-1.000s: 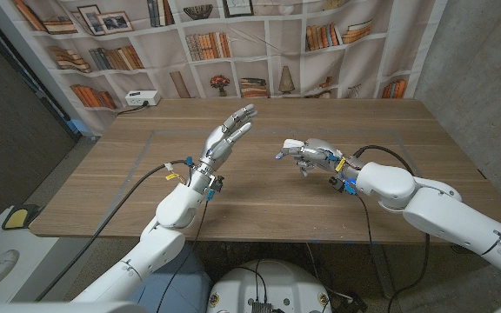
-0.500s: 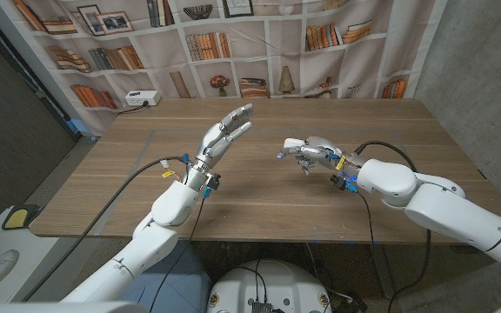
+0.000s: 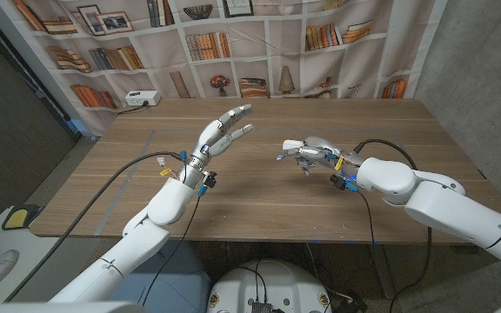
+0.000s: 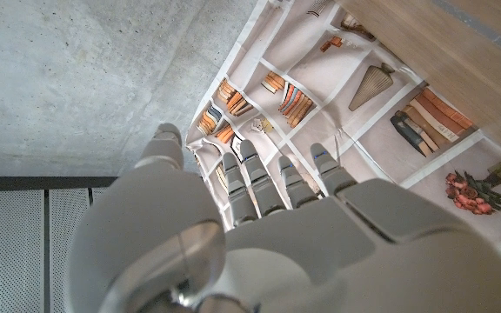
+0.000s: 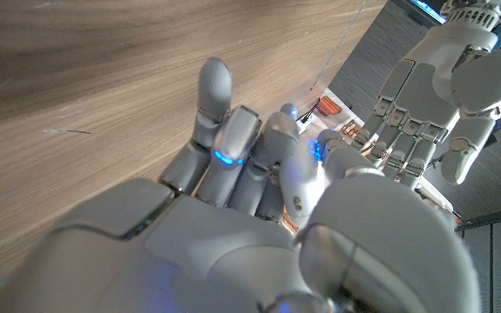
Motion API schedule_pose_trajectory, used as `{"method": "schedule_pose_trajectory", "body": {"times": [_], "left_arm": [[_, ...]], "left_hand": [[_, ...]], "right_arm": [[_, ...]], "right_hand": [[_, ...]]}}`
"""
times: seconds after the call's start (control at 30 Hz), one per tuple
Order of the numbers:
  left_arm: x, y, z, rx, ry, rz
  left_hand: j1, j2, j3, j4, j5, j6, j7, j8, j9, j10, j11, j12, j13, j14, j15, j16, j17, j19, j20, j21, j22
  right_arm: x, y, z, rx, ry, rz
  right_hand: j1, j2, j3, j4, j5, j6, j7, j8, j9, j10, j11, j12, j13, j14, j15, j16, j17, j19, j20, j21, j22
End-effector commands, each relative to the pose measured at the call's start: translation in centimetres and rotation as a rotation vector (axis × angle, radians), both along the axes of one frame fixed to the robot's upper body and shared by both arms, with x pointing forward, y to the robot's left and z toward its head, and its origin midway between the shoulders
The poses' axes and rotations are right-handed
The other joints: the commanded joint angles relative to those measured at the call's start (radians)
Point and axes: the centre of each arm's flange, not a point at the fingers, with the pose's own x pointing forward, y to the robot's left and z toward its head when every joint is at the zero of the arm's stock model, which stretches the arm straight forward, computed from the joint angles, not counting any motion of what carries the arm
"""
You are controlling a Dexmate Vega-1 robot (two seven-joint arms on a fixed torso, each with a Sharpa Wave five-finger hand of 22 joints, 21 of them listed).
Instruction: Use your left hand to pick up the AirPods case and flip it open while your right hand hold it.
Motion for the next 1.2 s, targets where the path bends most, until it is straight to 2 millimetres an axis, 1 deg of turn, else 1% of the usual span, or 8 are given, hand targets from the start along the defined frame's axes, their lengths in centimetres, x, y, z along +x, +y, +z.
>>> {"method": "schedule_pose_trajectory", "body": {"times": [0.03, 0.37, 0.4, 0.5, 0.9, 0.97, 1.07, 1.2], "left_arm": [[-0.6, 0.2, 0.2, 0.046, -0.051, 0.101], [-1.1, -0.1, 1.3, 0.108, -0.123, 0.193], [-1.1, -0.2, 1.4, 0.115, -0.126, 0.199], [-1.0, -0.4, 1.7, 0.131, -0.127, 0.202], [-0.6, -1.1, 2.7, 0.186, -0.152, 0.237], [-0.6, -1.2, 2.8, 0.199, -0.159, 0.246], [-0.7, -1.3, 2.8, 0.214, -0.171, 0.265], [-0.9, -1.4, 2.9, 0.255, -0.203, 0.312]], "left_hand": [[0.001, -0.013, -0.008, 0.000, -0.005, -0.007, 0.003, -0.008, 0.003, -0.001, 0.000, 0.002, 0.000, -0.004, -0.001, 0.003, 0.000, 0.003, 0.003, 0.005, 0.003], [-0.003, -0.023, -0.014, -0.003, -0.010, -0.020, 0.008, -0.016, 0.004, -0.014, 0.006, -0.003, -0.001, -0.015, 0.001, -0.003, 0.000, 0.001, 0.006, 0.003, 0.003], [-0.003, -0.024, -0.014, -0.003, -0.010, -0.020, 0.008, -0.016, 0.004, -0.017, 0.006, -0.004, -0.001, -0.016, 0.002, -0.003, 0.000, 0.001, 0.006, 0.003, 0.002], [-0.003, -0.025, -0.014, -0.004, -0.010, -0.020, 0.006, -0.016, 0.004, -0.016, 0.003, -0.004, -0.001, -0.016, 0.000, -0.003, 0.000, 0.002, 0.005, 0.003, 0.002], [0.002, -0.034, -0.017, -0.011, -0.009, -0.039, 0.006, -0.024, 0.004, -0.027, 0.002, -0.007, -0.002, -0.020, 0.000, -0.004, -0.001, 0.004, 0.008, 0.003, 0.002], [-0.004, -0.042, -0.023, -0.009, -0.009, -0.050, 0.008, -0.027, 0.005, -0.032, 0.002, -0.009, -0.002, -0.026, -0.001, -0.006, 0.000, 0.005, 0.007, 0.003, 0.002], [-0.018, -0.060, -0.036, -0.006, -0.007, -0.067, 0.005, -0.032, 0.005, -0.048, 0.002, -0.014, -0.002, -0.037, 0.000, -0.008, 0.001, 0.004, 0.003, 0.001, 0.001], [-0.049, -0.095, -0.064, 0.003, 0.002, -0.097, 0.011, -0.036, 0.005, -0.079, 0.014, -0.021, -0.003, -0.052, 0.003, -0.009, 0.004, -0.001, 0.005, -0.002, 0.001]], "right_arm": [[0.1, 0.1, 0.3, -0.020, -0.002, 0.004], [0.3, 0.4, 0.7, -0.050, -0.003, 0.016], [0.3, 0.4, 0.8, -0.046, -0.001, 0.028], [0.4, 0.5, 0.8, -0.051, -0.003, 0.033], [0.7, 0.8, 1.2, -0.042, -0.001, 0.092], [0.7, 0.8, 1.3, -0.047, -0.004, 0.087], [0.7, 0.8, 1.4, -0.048, -0.007, 0.088], [0.8, 0.7, 1.4, -0.043, -0.001, 0.092]], "right_hand": [[0.118, 0.128, -0.002, 0.000, 0.009, 0.041, 0.039, 0.001, 0.007, -0.009, -0.006, 0.009, 0.000, -0.002, -0.001, 0.000, 0.002, -0.005, -0.089, 0.004, 0.005], [0.121, 0.128, -0.004, 0.001, 0.009, 0.042, 0.039, 0.000, 0.005, -0.010, -0.007, 0.012, -0.003, -0.004, -0.001, 0.000, 0.002, -0.004, -0.089, 0.005, 0.004], [0.121, 0.128, -0.005, 0.001, 0.009, 0.041, 0.040, 0.001, 0.007, -0.013, 0.000, 0.014, 0.001, -0.004, -0.001, 0.000, 0.002, -0.004, -0.089, 0.005, 0.004], [0.122, 0.128, -0.005, 0.002, 0.009, 0.042, 0.039, 0.001, 0.007, -0.011, -0.007, 0.015, -0.001, -0.005, -0.001, 0.000, 0.002, -0.003, -0.089, 0.004, 0.002], [0.124, 0.128, -0.007, 0.003, 0.009, 0.041, 0.038, 0.000, 0.005, -0.015, -0.006, 0.023, 0.005, -0.005, -0.001, 0.000, 0.002, -0.005, -0.089, 0.005, 0.004], [0.124, 0.128, -0.007, 0.003, 0.009, 0.040, 0.038, 0.001, 0.007, -0.011, -0.004, 0.015, -0.011, -0.006, -0.001, 0.000, 0.002, -0.006, -0.089, 0.004, 0.003], [0.125, 0.128, -0.007, 0.004, 0.009, 0.038, 0.038, 0.001, 0.009, -0.016, -0.004, 0.022, -0.001, -0.006, -0.001, 0.000, 0.002, -0.007, -0.089, 0.004, 0.002], [0.125, 0.128, -0.008, 0.004, 0.009, 0.038, 0.038, 0.000, 0.007, -0.012, -0.006, 0.019, -0.009, -0.007, -0.001, 0.000, 0.002, -0.007, -0.089, 0.005, 0.005]]}}
